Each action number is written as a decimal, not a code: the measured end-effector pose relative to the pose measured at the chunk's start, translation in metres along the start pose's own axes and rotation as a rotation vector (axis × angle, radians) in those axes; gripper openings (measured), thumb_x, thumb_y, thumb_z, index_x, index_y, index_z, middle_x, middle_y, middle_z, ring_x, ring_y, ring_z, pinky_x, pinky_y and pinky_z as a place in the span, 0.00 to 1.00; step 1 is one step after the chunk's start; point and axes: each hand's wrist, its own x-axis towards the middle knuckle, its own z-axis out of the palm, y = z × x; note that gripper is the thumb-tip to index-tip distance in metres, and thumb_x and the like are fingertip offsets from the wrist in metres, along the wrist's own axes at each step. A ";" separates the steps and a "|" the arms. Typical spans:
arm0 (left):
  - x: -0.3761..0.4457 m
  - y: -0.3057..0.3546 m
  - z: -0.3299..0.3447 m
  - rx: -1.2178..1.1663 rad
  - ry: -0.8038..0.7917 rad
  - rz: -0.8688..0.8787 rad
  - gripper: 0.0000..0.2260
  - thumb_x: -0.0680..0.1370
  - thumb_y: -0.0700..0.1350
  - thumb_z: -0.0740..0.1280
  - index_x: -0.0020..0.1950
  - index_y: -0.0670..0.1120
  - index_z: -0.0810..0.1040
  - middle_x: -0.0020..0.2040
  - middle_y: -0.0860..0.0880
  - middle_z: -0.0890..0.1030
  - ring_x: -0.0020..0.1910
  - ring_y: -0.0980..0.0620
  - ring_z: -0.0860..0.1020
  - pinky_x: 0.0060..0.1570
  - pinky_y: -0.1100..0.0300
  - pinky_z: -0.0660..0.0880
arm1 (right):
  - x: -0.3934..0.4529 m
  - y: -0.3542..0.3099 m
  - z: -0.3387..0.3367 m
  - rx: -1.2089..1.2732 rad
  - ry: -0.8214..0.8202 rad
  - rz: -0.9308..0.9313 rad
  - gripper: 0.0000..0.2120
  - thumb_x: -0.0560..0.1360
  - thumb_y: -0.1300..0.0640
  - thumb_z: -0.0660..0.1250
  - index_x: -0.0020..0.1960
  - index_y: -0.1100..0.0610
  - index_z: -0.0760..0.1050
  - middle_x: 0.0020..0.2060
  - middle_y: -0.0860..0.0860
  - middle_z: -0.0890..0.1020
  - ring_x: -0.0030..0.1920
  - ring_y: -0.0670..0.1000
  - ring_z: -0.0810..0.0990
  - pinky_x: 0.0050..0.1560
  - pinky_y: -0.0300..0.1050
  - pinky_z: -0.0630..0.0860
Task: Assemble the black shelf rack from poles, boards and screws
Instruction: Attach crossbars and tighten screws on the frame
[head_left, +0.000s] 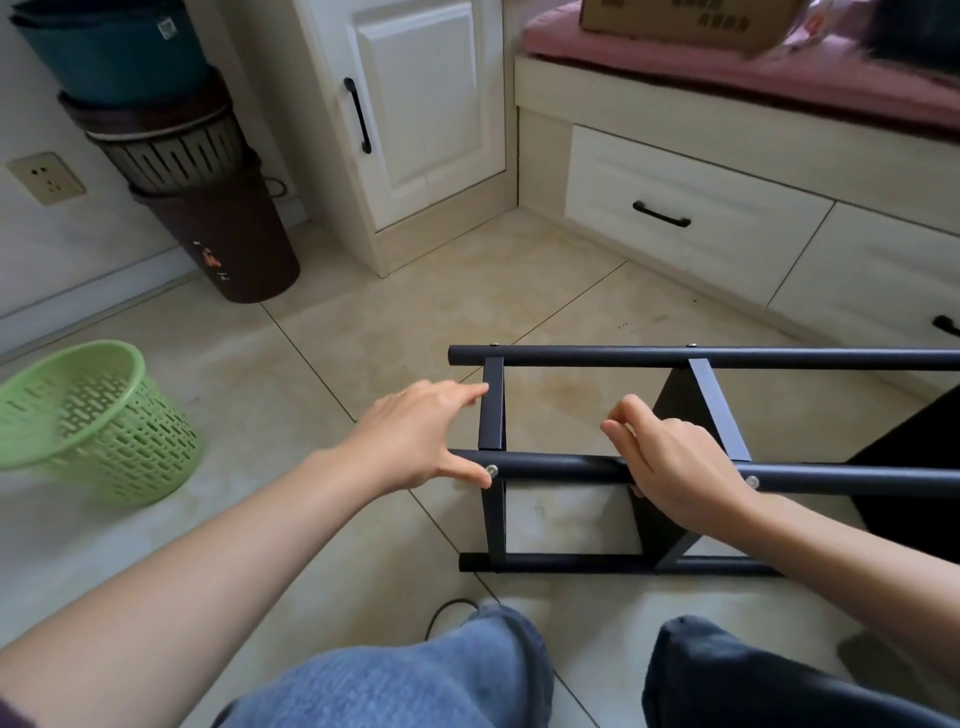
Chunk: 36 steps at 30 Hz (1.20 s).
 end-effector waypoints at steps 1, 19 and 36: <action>0.003 0.000 -0.003 0.077 -0.015 0.032 0.50 0.66 0.69 0.74 0.81 0.56 0.54 0.77 0.57 0.65 0.75 0.52 0.62 0.67 0.53 0.67 | -0.001 0.000 0.000 -0.009 -0.007 -0.005 0.14 0.83 0.45 0.49 0.52 0.55 0.66 0.31 0.53 0.80 0.36 0.64 0.77 0.42 0.56 0.74; 0.066 -0.001 -0.017 0.417 -0.480 0.043 0.67 0.55 0.78 0.71 0.67 0.67 0.17 0.76 0.45 0.23 0.75 0.41 0.24 0.72 0.35 0.30 | 0.000 0.010 0.007 -0.187 -0.026 -0.146 0.14 0.81 0.44 0.44 0.48 0.52 0.61 0.24 0.47 0.67 0.27 0.59 0.71 0.30 0.50 0.64; 0.069 0.003 -0.020 0.310 -0.502 0.140 0.65 0.58 0.75 0.74 0.70 0.68 0.22 0.76 0.39 0.24 0.73 0.42 0.22 0.73 0.39 0.29 | 0.038 -0.019 -0.019 0.113 -0.299 -0.266 0.08 0.82 0.52 0.58 0.52 0.53 0.74 0.43 0.45 0.77 0.43 0.49 0.75 0.47 0.44 0.73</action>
